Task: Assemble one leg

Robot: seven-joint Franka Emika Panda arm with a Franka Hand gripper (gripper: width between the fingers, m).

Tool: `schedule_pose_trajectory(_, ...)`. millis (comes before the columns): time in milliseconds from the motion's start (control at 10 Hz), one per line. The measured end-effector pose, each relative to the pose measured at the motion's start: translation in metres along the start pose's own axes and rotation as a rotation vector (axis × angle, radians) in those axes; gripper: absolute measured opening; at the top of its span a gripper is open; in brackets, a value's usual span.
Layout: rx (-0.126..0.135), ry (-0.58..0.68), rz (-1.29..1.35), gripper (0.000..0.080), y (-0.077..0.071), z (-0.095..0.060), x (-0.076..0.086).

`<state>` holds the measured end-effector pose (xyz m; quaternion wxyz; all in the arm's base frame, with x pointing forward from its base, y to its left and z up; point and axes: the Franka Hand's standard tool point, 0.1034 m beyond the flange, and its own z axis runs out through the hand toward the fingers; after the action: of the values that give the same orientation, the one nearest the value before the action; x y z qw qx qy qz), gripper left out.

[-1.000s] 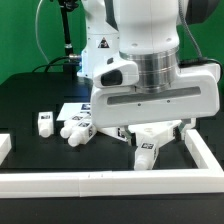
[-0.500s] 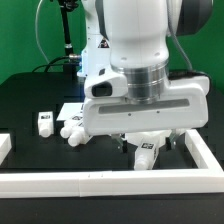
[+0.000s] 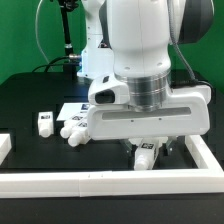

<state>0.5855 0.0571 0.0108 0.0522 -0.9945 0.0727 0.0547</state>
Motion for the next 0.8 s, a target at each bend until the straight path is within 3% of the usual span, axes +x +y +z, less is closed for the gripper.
schedule_pose_trajectory(100, 0.0, 0.0, 0.0, 0.0281, 0.0, 0.0, 0.0)
schedule_pose_trajectory(200, 0.0, 0.001, -0.013, 0.0281, 0.001, -0.001, 0.0)
schedule_pose_trajectory(400, -0.009, 0.015, -0.095, 0.0282, 0.023, -0.015, 0.007)
schedule_pose_trajectory(600, -0.014, 0.019, -0.189, 0.0282, 0.049, -0.037, 0.013)
schedule_pose_trajectory(700, -0.022, 0.041, -0.254, 0.0282, 0.059, -0.055, 0.015)
schedule_pose_trajectory(800, -0.028, 0.066, -0.323, 0.0282, 0.065, -0.065, 0.011)
